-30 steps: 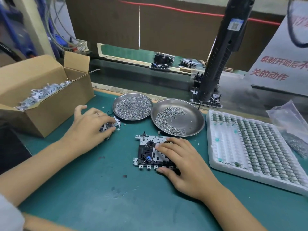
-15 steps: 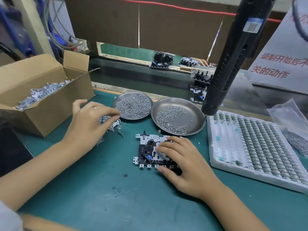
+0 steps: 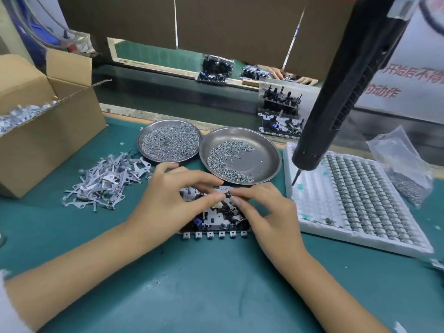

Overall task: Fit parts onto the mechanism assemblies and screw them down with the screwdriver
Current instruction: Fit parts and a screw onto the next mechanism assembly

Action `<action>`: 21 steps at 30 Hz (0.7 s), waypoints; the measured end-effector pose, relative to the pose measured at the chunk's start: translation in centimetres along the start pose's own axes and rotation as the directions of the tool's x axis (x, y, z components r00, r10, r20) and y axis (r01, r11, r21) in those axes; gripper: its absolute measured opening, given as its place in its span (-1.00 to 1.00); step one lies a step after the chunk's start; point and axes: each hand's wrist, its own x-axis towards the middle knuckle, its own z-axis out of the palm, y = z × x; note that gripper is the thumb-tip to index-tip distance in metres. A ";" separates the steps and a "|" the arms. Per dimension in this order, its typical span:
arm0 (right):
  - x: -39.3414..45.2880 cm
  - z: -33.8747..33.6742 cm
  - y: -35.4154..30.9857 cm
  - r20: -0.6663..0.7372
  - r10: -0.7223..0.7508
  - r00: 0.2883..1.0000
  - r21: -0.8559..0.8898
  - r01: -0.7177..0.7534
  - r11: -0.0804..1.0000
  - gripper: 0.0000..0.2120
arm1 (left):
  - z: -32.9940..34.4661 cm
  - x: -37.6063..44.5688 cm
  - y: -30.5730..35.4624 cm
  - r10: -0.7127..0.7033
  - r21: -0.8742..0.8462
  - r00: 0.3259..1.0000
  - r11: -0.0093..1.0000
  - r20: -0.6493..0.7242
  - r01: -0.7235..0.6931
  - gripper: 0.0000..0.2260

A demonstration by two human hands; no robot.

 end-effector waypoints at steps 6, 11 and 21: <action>-0.2 0.2 -0.3 0.082 0.011 0.997 0.002 -0.011 1.000 -0.87 | -0.7 -0.1 -1.4 -0.195 -0.124 0.954 0.966 0.226 0.227 -0.87; -0.5 0.1 -0.5 0.101 -0.011 0.995 -0.008 0.012 1.000 -0.83 | -0.9 -0.2 -1.4 -0.243 -0.131 0.929 0.949 0.277 0.287 -0.86; -0.4 -0.2 -0.7 0.157 -0.056 0.986 -0.021 0.060 0.998 -0.82 | -1.2 -0.3 -0.9 -0.332 -0.183 0.876 0.893 0.350 0.412 -0.78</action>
